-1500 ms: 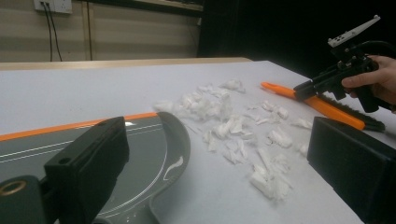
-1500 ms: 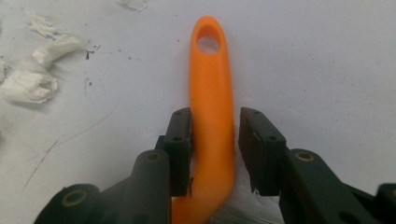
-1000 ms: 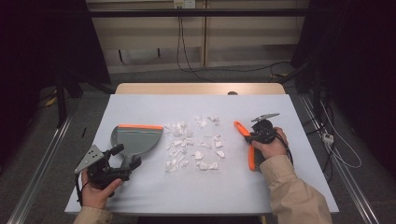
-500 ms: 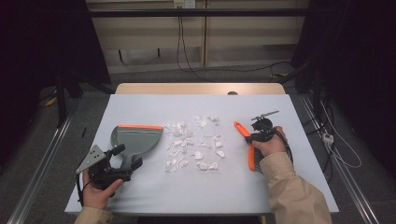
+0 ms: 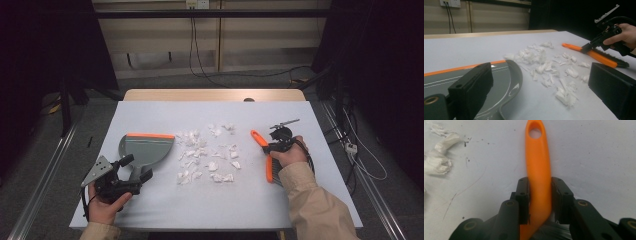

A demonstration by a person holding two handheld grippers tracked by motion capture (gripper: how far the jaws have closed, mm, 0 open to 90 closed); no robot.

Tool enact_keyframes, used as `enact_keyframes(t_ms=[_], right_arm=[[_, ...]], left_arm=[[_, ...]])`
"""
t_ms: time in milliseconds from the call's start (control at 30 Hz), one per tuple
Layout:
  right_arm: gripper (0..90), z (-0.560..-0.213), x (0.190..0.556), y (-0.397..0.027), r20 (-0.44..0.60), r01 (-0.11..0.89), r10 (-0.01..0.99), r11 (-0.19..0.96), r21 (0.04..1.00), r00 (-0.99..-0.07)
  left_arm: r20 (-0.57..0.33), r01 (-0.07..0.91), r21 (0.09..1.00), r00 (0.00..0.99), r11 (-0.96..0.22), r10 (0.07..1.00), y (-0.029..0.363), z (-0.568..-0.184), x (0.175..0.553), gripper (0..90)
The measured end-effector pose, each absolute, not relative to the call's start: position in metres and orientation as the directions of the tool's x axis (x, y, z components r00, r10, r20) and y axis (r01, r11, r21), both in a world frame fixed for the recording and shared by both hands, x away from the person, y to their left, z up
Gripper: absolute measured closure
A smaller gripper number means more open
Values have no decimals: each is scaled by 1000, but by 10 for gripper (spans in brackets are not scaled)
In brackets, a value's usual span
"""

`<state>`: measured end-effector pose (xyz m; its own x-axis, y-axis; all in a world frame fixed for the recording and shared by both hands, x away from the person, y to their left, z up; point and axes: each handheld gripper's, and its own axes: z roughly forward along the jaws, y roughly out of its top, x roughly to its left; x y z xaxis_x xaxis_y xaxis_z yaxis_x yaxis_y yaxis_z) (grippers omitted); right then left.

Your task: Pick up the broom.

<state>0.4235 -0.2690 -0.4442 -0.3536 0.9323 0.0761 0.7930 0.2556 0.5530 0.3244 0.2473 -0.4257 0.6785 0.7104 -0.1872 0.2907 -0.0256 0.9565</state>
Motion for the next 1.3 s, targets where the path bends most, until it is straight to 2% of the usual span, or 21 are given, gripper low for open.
enact_keyframes(t_ms=[433,700,867,1000,1067,1167,1300], right_arm=[[729,-436,426,-271,130,783,929,209,585,-346],[723,-436,426,-271,121,771,928,216,599,-353],[703,-437,427,-269,62,780,926,276,561,-372],[642,-439,433,-268,41,777,914,319,543,-404],[678,-438,435,-266,27,775,901,357,521,-433],[681,-435,439,-264,-13,776,888,408,481,-459],[694,-438,445,-264,21,804,897,385,453,-441]], left_arm=[[-188,290,957,677,-24,712,246,-426,325,54],[-181,290,957,681,-34,709,246,-426,324,54],[-186,292,956,678,-28,711,246,-426,325,54],[-181,294,955,682,-39,708,245,-427,326,54],[-183,297,954,682,-39,708,245,-427,326,54],[-184,298,954,681,-39,709,245,-428,327,54],[-183,297,954,679,-38,711,244,-428,328,54]])
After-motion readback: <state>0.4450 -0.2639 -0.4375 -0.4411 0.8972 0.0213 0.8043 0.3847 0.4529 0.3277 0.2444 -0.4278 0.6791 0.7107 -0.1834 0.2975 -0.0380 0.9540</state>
